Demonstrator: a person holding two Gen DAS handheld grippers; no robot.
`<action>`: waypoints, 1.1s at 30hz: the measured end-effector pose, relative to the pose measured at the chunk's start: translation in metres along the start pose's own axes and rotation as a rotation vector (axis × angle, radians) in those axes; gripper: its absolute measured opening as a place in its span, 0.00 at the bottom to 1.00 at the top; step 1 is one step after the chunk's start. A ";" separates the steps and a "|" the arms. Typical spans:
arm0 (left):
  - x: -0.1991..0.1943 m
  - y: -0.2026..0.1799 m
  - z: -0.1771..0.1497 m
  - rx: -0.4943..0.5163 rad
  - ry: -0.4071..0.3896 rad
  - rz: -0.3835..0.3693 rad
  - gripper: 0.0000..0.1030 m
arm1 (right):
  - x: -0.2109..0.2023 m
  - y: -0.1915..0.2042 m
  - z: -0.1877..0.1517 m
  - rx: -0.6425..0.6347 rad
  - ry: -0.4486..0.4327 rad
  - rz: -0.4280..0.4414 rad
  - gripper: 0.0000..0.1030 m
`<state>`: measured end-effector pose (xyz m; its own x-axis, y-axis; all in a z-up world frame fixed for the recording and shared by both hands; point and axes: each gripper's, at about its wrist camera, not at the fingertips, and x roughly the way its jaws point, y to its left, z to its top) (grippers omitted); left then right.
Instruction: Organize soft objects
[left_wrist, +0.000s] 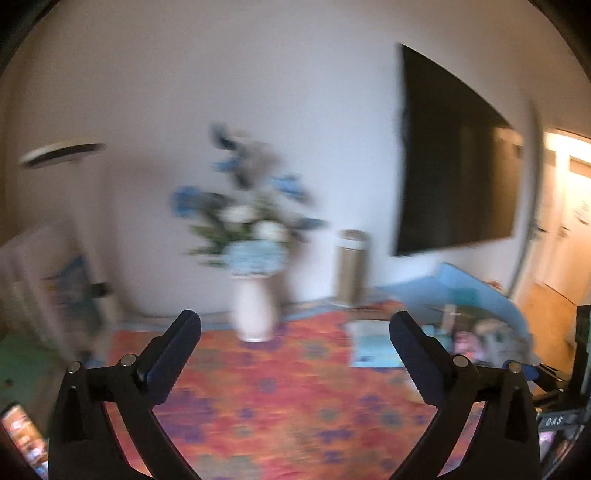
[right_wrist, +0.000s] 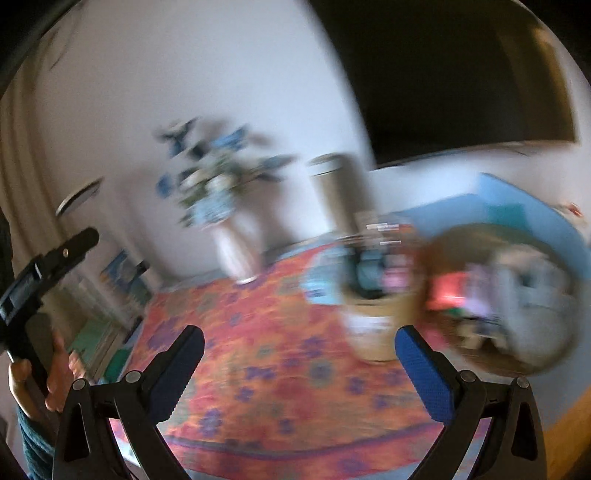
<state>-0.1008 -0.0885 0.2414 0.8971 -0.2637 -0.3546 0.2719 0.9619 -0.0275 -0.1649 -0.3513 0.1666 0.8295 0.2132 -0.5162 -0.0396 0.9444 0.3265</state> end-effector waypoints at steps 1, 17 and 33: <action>-0.005 0.016 -0.007 -0.016 -0.007 0.043 0.99 | 0.010 0.014 -0.001 -0.029 0.007 0.014 1.00; 0.081 0.116 -0.180 -0.149 0.290 0.264 0.99 | 0.203 0.080 -0.054 -0.080 0.180 -0.089 1.00; 0.097 0.155 -0.202 -0.401 0.397 0.236 0.99 | 0.208 0.093 -0.076 -0.179 0.146 -0.171 1.00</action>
<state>-0.0419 0.0499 0.0137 0.6980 -0.0676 -0.7129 -0.1396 0.9636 -0.2280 -0.0384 -0.2004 0.0291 0.7443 0.0690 -0.6642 -0.0149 0.9961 0.0867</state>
